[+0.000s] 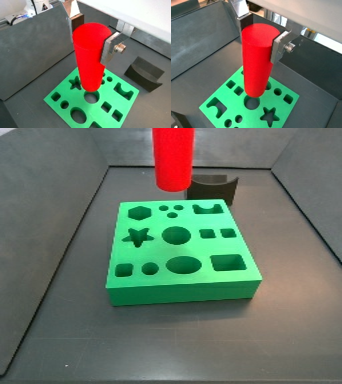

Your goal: Insert the round object.

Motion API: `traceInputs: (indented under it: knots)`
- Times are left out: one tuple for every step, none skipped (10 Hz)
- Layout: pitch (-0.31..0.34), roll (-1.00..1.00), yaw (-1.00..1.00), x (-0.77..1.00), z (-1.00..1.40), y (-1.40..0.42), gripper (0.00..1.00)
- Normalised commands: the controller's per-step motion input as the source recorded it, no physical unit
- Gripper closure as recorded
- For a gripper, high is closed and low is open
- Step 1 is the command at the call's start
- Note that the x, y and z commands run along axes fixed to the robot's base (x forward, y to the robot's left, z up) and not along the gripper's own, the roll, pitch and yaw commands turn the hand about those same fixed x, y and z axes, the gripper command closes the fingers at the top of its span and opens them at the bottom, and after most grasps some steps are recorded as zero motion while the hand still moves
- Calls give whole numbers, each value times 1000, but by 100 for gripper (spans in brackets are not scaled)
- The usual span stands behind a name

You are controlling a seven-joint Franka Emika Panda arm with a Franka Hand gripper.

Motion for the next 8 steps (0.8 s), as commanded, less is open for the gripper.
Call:
traceInputs:
  knots:
    - [-137, -119, 0, -231, -411, -29, 100]
    - [-36, -44, 0, -97, -740, -134, 100]
    - [-41, -159, 0, 0, -809, 0, 100]
    - [-106, -190, -57, -37, -740, 0, 100]
    - [-56, -176, -60, 0, -680, 91, 100]
    - [-26, -129, -97, 11, -620, 66, 100]
    - [0, -70, -140, 80, -506, 177, 100]
    - [10, 0, -89, 0, -377, 226, 100]
